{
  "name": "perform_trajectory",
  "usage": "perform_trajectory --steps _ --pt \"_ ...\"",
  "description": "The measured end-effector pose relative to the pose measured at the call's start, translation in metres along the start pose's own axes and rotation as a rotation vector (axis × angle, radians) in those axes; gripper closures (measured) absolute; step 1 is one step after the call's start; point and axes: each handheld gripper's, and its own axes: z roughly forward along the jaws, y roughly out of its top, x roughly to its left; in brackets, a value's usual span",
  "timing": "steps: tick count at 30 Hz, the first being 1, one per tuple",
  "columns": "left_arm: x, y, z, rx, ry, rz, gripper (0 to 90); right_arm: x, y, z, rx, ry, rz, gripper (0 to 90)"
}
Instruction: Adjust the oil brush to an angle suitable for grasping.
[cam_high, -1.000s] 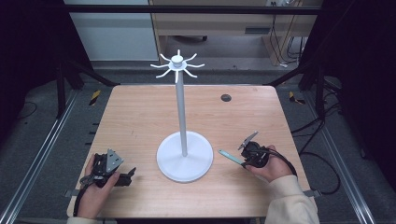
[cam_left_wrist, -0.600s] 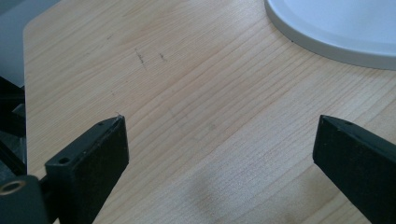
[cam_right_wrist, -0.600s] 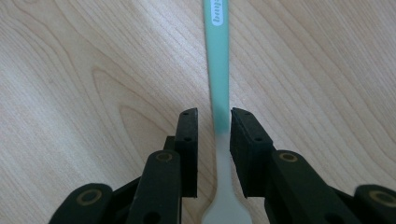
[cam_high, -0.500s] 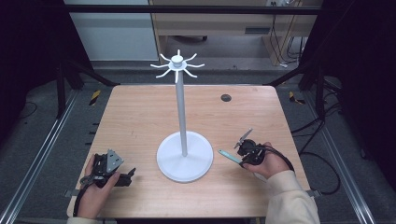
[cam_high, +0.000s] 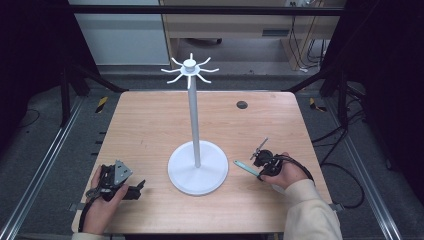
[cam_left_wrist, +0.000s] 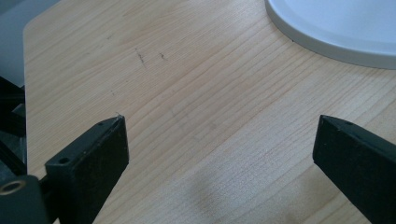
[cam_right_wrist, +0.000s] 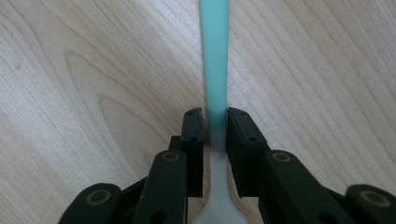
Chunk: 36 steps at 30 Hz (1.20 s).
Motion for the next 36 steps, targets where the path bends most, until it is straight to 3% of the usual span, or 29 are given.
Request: perform_trajectory --steps 12,20,21,22,28,30,33,36 --pt "0.001 0.0 0.0 0.0 0.001 -0.001 3.1 -0.002 0.0 -0.004 -0.029 0.012 -0.005 82.3" --pt "0.001 -0.001 0.0 0.0 0.002 -0.006 3.1 -0.007 0.009 -0.036 -0.221 0.007 0.059 82.4" --pt "0.002 -0.001 0.0 0.002 0.001 -0.008 3.1 -0.007 0.009 -0.036 -0.221 0.007 0.059 82.4" --pt "0.002 -0.001 0.0 0.001 0.001 -0.01 3.1 -0.01 0.014 -0.042 -0.265 -0.002 0.08 82.4" --pt "0.004 -0.001 0.0 -0.006 0.009 -0.019 2.9 -0.014 0.024 -0.048 -0.366 -0.014 0.121 82.4" --pt "0.005 -0.001 0.0 -0.008 0.01 -0.019 2.9 -0.015 0.027 -0.05 -0.396 -0.037 0.136 82.4" --pt "0.005 -0.001 0.0 -0.005 0.011 -0.021 2.9 -0.016 0.026 -0.053 -0.428 -0.045 0.151 82.4" --pt "0.005 0.0 0.001 -0.006 0.008 -0.025 3.0 -0.019 0.021 -0.058 -0.504 -0.043 0.172 82.4"
